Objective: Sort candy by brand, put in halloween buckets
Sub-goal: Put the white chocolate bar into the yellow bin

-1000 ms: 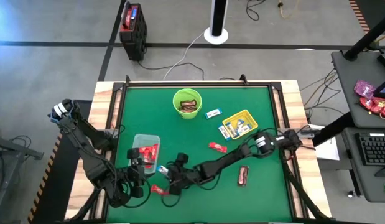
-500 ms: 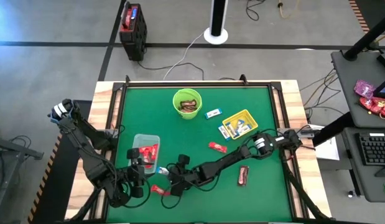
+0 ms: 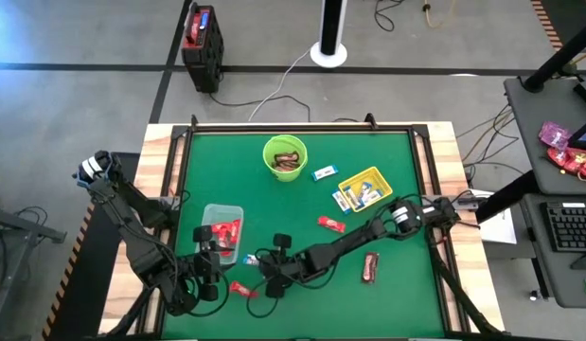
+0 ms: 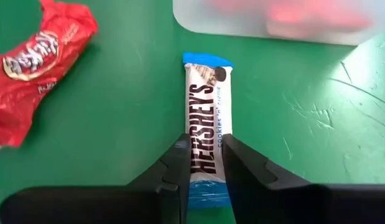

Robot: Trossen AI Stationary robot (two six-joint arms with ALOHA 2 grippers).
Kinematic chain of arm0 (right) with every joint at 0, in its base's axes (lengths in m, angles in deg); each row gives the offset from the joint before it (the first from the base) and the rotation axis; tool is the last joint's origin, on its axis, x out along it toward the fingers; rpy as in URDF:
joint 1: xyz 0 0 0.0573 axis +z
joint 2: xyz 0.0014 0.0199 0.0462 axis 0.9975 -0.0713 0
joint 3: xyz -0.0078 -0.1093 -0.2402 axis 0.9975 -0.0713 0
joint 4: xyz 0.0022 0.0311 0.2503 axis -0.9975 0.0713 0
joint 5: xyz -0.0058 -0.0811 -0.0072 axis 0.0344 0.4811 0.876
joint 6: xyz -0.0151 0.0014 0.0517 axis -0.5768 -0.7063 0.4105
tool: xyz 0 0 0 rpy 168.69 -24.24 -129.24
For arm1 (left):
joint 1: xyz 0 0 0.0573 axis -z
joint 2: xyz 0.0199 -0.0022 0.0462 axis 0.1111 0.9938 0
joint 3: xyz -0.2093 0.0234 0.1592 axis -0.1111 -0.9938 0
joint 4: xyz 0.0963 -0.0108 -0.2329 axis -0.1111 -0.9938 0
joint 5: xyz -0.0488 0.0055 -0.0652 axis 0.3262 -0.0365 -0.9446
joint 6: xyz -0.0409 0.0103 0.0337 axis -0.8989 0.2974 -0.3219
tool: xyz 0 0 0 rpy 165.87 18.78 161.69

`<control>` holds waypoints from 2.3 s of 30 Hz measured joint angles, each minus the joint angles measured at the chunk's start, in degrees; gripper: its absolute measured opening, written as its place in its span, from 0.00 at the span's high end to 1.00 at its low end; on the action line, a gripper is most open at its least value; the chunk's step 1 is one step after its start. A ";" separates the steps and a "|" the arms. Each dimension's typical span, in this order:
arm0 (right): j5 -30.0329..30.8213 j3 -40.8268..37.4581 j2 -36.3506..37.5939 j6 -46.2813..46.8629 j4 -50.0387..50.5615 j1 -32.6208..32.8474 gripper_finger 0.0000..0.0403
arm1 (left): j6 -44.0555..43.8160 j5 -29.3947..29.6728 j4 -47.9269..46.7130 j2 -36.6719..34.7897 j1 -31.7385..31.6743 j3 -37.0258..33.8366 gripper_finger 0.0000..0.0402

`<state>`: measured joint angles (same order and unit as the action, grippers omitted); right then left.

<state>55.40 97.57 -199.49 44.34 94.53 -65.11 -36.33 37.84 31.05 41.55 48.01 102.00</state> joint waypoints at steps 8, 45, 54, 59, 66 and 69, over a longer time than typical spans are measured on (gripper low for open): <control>-0.56 -0.13 2.69 1.66 7.76 -0.11 0.87 | -0.02 -0.02 0.02 0.02 0.01 -0.46 0.60; 2.26 -2.99 12.77 6.13 24.47 1.81 0.98 | 1.20 -0.19 3.39 0.24 0.00 -1.49 0.60; 3.41 -21.37 22.42 10.68 9.77 3.69 0.98 | 18.63 -2.82 19.52 7.49 -4.68 -1.75 0.68; 1.90 -33.36 27.80 9.05 -8.98 4.57 0.98 | 23.75 -10.40 22.80 12.39 -10.55 -1.77 0.84; 1.34 -39.55 27.33 8.61 -20.96 4.72 0.97 | 32.64 -17.66 28.18 19.24 -18.54 -1.84 0.98; 1.32 -39.67 26.21 8.62 -20.97 4.83 0.94 | 33.79 -20.07 28.51 21.61 -20.91 -1.84 1.00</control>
<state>56.72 57.90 -173.28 52.95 73.56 -60.28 -2.53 17.77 59.55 63.16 27.10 100.17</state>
